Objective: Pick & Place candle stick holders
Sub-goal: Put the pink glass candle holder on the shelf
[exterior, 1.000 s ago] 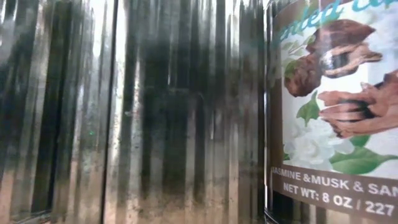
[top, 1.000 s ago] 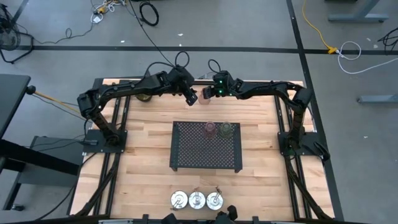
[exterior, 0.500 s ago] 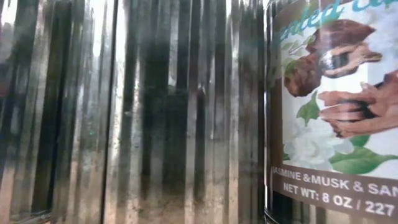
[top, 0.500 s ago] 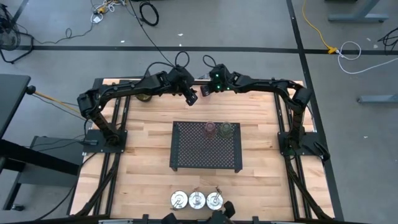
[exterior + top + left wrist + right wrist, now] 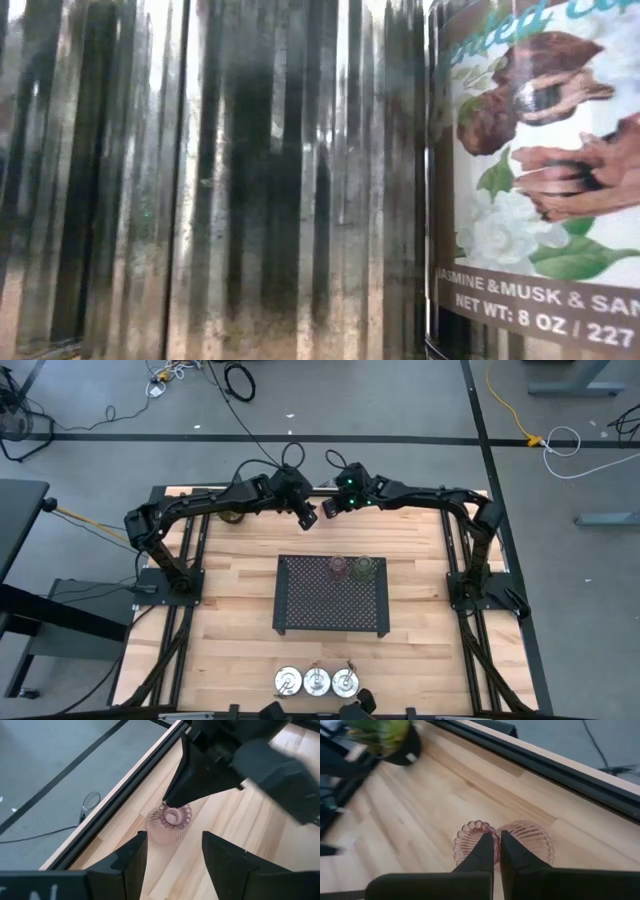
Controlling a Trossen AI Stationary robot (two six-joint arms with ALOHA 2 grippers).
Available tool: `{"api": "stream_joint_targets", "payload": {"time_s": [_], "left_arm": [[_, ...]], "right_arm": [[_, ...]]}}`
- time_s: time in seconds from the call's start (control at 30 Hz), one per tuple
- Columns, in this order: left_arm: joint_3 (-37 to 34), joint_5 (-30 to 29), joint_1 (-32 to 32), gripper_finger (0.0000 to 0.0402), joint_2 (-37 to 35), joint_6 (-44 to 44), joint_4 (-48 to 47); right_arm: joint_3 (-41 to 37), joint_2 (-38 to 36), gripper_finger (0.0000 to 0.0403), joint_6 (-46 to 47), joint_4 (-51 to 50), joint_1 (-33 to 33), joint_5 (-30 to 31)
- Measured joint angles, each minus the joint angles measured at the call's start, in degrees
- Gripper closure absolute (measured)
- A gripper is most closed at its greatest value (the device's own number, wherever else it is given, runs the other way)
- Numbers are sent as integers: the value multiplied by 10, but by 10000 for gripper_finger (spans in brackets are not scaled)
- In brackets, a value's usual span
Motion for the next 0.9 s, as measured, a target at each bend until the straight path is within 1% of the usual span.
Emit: {"api": "stream_joint_targets", "payload": {"time_s": [0.13, 0.4, 0.5, 0.67, 0.77, 0.9], "left_arm": [[0, 0, 0, 209, 0, 28, -4], [0, 2, 0, 209, -1, 83, -15], [-1, 31, -1, 209, -13, 120, -16], [-1, 93, -6, 209, -54, 163, -17], [-1, 106, -13, 209, -81, 166, -9], [-1, 106, -30, 209, -108, 168, 9]], "right_arm": [[0, -25, 402, 0, -4, 1, -33], [1, -102, 403, -11, -35, 2, -38], [1, -127, 403, -16, -68, 2, -38], [1, -173, 403, -25, -106, 9, -43], [1, -210, 403, -30, -113, 19, -44], [1, -260, 403, -25, -121, 37, -52]]}}
